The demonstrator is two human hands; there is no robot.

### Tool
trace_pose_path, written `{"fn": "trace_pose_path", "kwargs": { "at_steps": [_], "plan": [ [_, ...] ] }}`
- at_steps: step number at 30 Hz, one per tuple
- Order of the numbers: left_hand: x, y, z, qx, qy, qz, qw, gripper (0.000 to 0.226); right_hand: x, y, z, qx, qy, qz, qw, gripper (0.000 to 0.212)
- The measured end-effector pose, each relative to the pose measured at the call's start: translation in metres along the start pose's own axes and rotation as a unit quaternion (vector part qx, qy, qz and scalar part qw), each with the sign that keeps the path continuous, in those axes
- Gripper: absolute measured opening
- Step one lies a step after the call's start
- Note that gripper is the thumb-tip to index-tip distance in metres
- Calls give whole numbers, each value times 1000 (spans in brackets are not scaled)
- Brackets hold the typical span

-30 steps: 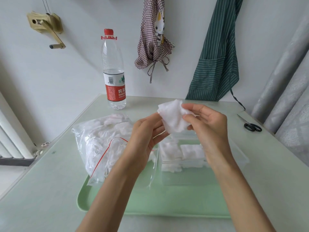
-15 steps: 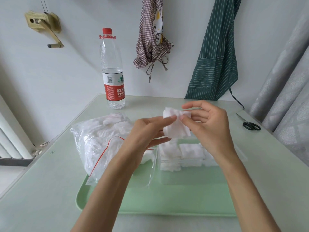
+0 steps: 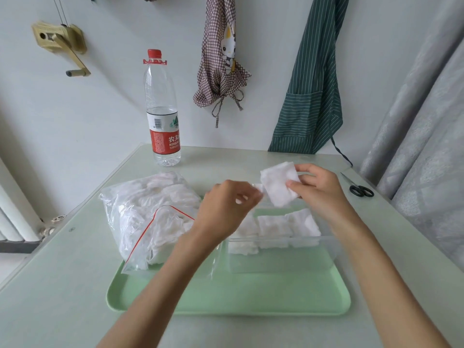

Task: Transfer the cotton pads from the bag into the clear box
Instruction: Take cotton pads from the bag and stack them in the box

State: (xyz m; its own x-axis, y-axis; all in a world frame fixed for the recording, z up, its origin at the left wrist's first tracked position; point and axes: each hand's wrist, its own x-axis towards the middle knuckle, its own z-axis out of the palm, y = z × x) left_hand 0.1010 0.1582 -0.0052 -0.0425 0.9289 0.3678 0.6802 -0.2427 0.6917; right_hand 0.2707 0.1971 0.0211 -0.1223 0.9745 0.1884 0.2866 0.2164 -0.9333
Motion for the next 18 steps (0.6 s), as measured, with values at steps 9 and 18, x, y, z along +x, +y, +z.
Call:
{"fn": "trace_pose_path", "kwargs": {
  "at_steps": [9, 18],
  "plan": [
    [13, 2, 2, 425, -203, 118, 874, 24, 23, 29, 9, -383, -253, -50, 887, 26],
    [14, 5, 6, 513, -191, 140, 825, 24, 8, 16, 5, -465, -154, -141, 860, 14]
  ]
}}
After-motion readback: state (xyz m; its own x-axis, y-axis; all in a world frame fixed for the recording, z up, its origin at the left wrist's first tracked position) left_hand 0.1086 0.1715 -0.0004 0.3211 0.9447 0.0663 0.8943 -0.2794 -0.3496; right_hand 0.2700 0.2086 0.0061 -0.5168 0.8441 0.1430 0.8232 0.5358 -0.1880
